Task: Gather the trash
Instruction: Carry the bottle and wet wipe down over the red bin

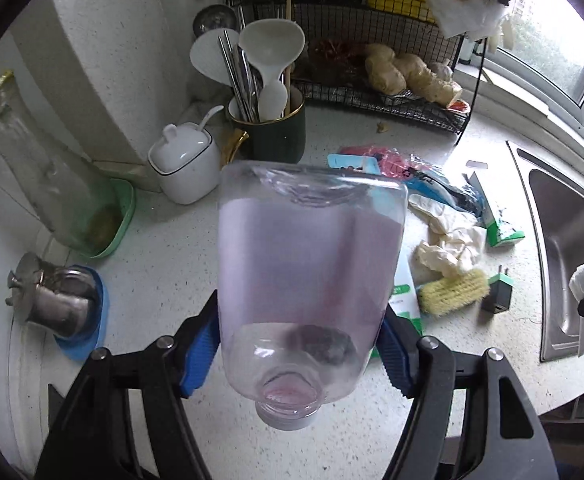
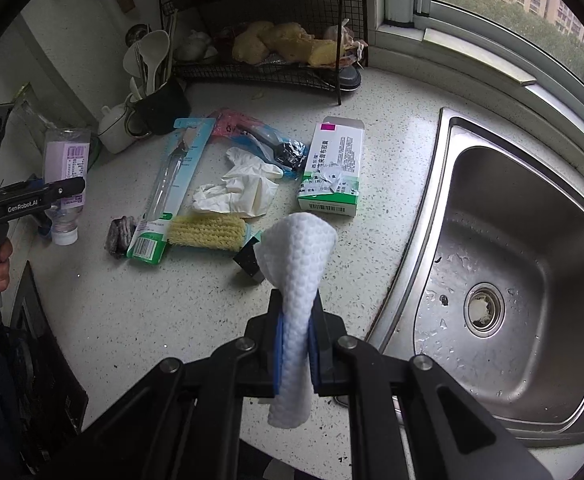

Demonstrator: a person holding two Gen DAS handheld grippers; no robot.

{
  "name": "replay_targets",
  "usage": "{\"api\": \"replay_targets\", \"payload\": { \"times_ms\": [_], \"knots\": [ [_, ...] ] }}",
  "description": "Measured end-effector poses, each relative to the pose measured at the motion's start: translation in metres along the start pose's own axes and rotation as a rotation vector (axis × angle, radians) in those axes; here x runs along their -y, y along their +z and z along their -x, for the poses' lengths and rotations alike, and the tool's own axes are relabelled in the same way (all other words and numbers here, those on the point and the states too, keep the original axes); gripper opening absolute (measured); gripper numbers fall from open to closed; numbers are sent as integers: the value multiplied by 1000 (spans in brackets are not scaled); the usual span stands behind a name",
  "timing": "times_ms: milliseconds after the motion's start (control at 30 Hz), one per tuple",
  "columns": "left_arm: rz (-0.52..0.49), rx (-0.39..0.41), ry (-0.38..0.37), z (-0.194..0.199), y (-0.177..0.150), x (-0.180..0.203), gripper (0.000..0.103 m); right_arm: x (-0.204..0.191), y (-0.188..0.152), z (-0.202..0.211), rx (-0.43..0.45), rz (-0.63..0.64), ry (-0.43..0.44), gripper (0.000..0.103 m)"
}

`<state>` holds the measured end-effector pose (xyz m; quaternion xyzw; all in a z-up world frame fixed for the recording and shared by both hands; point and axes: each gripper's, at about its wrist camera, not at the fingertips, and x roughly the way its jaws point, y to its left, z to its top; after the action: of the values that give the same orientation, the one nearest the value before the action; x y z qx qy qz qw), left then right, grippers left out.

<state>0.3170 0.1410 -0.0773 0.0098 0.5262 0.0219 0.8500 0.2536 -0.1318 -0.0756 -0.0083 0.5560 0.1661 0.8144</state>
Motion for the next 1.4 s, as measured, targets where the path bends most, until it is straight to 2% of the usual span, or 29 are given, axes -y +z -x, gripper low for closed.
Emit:
{"api": "replay_targets", "payload": {
  "times_ms": [133,333,633,833,1100,1267,1400],
  "knots": [
    [-23,20,-20,38,-29,17,68,-7,-13,20,34,39,24,9],
    [-64,31,-39,73,-79,62,67,-14,-44,48,68,94,51,9],
    [-129,19,-96,115,-160,145,67,-3,-117,89,74,106,90,9],
    [-129,6,-128,133,-211,187,67,6,-167,106,70,124,94,9],
    [-159,-80,-156,119,-262,239,67,22,-218,95,8,119,98,9],
    [-174,-149,-160,92,-292,260,67,33,-243,66,-60,78,112,9],
    [-147,-208,-178,65,-309,263,67,36,-257,39,-108,66,115,9]
  ]
}}
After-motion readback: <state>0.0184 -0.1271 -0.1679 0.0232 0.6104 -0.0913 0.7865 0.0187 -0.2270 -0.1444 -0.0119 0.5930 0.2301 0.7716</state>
